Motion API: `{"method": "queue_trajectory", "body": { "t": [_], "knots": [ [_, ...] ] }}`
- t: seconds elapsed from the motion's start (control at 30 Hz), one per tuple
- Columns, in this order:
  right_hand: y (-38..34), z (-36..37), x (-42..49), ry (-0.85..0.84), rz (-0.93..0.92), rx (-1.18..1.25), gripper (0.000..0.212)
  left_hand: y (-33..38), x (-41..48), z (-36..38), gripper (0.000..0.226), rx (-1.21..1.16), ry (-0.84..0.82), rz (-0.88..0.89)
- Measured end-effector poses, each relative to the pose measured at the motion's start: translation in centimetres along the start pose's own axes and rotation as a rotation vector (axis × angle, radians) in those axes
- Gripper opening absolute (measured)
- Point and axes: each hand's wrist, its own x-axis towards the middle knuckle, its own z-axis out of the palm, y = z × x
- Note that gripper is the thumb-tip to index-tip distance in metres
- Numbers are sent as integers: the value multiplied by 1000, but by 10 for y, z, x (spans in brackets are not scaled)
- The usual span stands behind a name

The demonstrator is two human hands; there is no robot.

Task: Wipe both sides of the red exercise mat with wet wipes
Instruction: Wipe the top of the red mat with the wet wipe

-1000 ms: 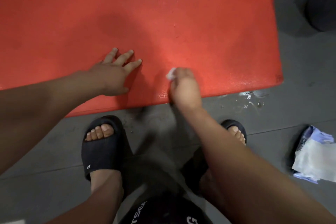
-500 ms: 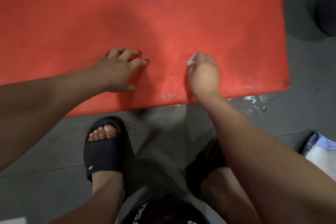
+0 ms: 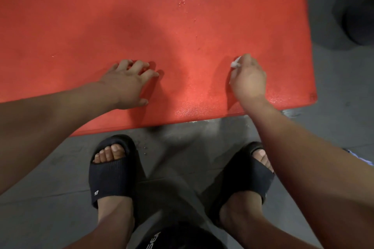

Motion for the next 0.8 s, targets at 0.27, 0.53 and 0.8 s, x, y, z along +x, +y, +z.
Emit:
{"method": "queue_trajectory", "body": {
  "t": [0.27,0.53,0.8],
  "knots": [
    [-63,12,-66,-190,-308,220,27,-3,-10,-5,89,-72,-124,-24],
    [7,-5,-25,-125,-210,84,27,2,2,-11,65,-106,-71,-67],
    [-38,16,-29,-21,-60,146,22,2,41,-24,64,-158,167,-41]
  ]
}}
